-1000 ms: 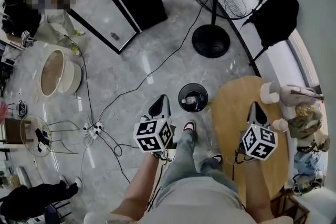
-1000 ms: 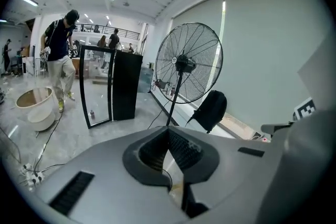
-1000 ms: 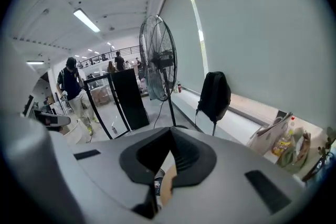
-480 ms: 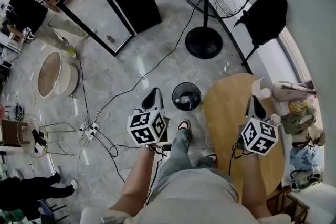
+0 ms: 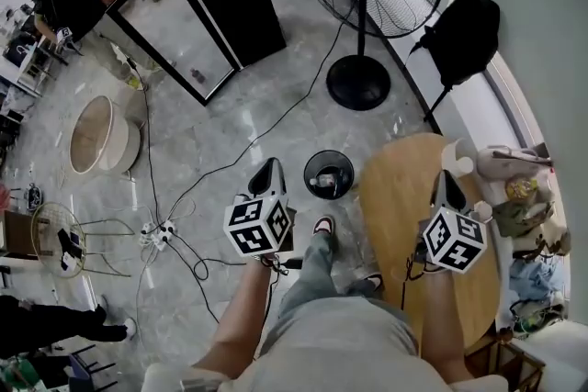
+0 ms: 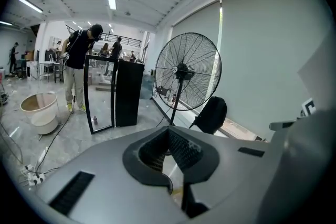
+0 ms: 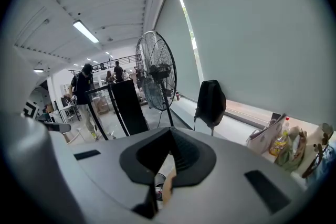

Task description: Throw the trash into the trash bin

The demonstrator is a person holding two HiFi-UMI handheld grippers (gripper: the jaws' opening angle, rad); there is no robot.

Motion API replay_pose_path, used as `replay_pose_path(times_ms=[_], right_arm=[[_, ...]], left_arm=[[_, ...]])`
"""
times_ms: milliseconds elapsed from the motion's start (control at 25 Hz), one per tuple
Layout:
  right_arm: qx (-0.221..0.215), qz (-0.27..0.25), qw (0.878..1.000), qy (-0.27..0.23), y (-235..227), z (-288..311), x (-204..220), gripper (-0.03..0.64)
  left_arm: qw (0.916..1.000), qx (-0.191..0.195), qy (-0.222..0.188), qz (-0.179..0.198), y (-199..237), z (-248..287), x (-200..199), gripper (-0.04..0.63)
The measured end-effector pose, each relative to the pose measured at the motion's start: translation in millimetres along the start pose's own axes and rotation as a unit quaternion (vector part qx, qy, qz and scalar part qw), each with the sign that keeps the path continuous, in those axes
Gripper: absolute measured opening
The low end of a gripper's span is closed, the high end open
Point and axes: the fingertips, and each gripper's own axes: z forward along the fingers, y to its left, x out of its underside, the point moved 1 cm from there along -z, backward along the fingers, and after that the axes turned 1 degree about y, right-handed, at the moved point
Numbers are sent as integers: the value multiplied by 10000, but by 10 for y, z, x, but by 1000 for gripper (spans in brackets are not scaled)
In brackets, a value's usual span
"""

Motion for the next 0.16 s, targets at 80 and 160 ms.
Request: replay_pose_path(times_ms=[80,160], right_arm=[[3,20,10000,24,-22,-16,32,2],[2,33,10000,52,-42,-32,65,2]], left_arm=[[10000,6,22,12,-25,-7,32,9],[10000,12,46,24,-50,-12,64,9]])
